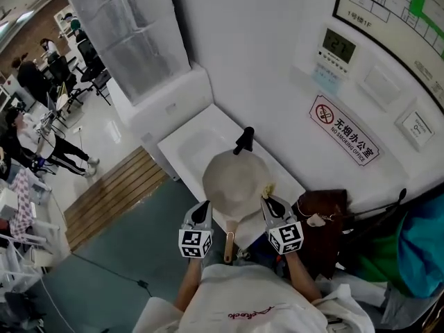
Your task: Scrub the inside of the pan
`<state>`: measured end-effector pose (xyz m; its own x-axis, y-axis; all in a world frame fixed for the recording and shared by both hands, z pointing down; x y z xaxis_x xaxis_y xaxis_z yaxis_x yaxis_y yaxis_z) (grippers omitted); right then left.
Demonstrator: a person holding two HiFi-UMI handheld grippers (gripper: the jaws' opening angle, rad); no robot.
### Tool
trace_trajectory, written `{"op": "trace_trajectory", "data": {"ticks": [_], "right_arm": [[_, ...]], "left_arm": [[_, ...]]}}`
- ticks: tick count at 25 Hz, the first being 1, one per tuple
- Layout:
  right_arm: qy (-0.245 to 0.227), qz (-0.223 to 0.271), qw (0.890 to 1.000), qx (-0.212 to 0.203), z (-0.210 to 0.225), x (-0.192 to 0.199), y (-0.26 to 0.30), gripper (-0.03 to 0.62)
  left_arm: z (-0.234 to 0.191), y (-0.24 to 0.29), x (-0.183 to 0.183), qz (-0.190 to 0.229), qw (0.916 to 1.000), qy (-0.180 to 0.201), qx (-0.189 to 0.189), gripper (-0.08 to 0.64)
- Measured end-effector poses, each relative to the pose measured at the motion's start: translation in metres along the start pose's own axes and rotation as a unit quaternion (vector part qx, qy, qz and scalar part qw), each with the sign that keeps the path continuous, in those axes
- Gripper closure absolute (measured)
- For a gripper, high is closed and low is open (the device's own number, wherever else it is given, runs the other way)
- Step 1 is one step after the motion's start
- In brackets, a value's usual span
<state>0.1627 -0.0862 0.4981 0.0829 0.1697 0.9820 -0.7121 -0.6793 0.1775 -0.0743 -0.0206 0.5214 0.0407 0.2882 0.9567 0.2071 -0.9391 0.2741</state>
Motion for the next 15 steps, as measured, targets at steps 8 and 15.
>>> {"op": "trace_trajectory", "data": {"ticks": [8, 15], "right_arm": [[0.006, -0.008, 1.000, 0.010, 0.005, 0.007, 0.004, 0.566], [0.001, -0.025, 0.999, 0.023, -0.002, 0.014, 0.022, 0.566]], "left_arm": [[-0.003, 0.015, 0.000, -0.007, 0.9999, 0.002, 0.013, 0.560], [-0.034, 0.024, 0.003, -0.014, 0.9998, -0.001, 0.017, 0.560]]}}
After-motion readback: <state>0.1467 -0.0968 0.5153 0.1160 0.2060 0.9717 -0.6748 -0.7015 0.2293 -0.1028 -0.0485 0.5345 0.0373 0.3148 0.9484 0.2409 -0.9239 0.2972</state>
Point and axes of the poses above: the fingertips, and each gripper's own axes: y forward along the fingers, z to its right, x out of its underside, the point moved 7 cm from there along -y, backward along the fingers, and after that the axes turned 1 degree about z, right-handed, at the moved point
